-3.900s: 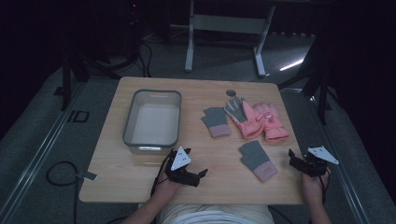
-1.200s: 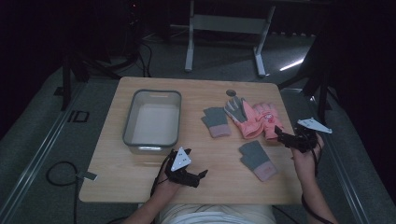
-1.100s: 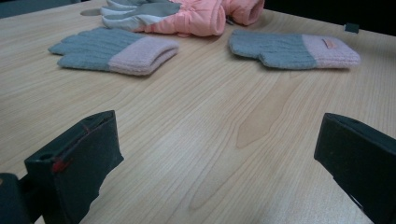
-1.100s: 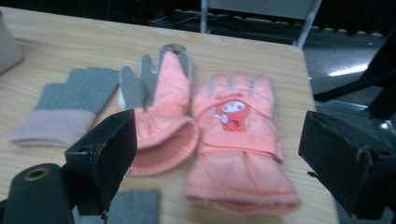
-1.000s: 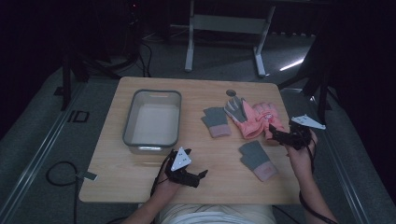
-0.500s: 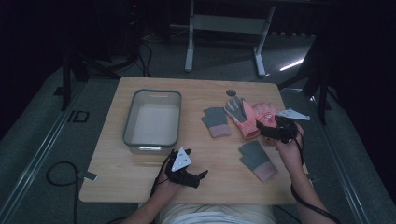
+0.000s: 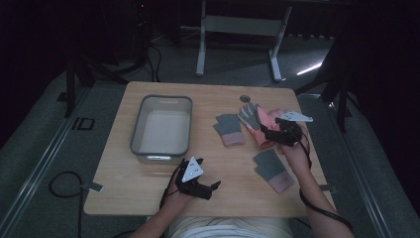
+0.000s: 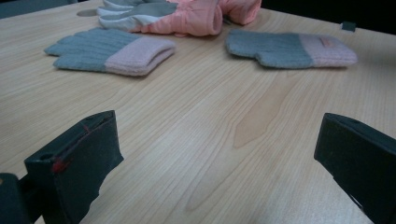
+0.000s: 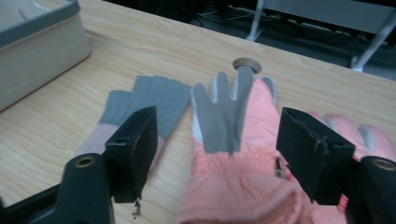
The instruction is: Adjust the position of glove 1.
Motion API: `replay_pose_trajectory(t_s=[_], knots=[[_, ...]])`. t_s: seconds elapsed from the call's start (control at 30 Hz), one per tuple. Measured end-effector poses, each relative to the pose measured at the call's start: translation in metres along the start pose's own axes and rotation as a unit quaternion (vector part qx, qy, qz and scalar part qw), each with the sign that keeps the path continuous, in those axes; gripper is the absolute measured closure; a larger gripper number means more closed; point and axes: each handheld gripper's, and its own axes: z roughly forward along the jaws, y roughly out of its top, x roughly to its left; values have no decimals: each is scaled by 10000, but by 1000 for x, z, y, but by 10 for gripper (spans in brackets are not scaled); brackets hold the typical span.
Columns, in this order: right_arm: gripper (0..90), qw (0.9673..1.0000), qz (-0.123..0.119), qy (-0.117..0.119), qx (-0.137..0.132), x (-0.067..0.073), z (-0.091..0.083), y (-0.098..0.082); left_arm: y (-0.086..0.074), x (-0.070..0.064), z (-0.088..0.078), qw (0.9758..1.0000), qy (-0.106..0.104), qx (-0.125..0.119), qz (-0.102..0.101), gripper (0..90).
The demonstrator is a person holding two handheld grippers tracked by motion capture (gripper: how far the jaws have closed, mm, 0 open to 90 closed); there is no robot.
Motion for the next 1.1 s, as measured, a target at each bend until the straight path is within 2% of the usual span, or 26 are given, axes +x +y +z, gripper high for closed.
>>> replay_pose_trajectory(t_s=[0.2,0.4,0.57,0.7,0.8,1.0,1.1], knots=[[321,9998,-171,127,-20,10,12,8,0,-1,0,10000,31,15,22,0],[327,9990,-316,307,95,20,26,15,0,-1,0,10000,21,6,9,0],[300,9983,-430,352,168,27,37,19,0,0,0,10000,14,3,-1,0],[303,9968,-565,489,272,33,48,22,0,0,0,10000,6,0,2,0],[314,9963,-576,543,329,36,56,23,0,0,0,10000,12,-2,6,0],[407,9945,-669,667,463,37,73,26,0,0,0,10000,3,-2,6,0],[499,9933,-692,741,563,38,81,27,0,0,0,10000,5,-4,9,0]])
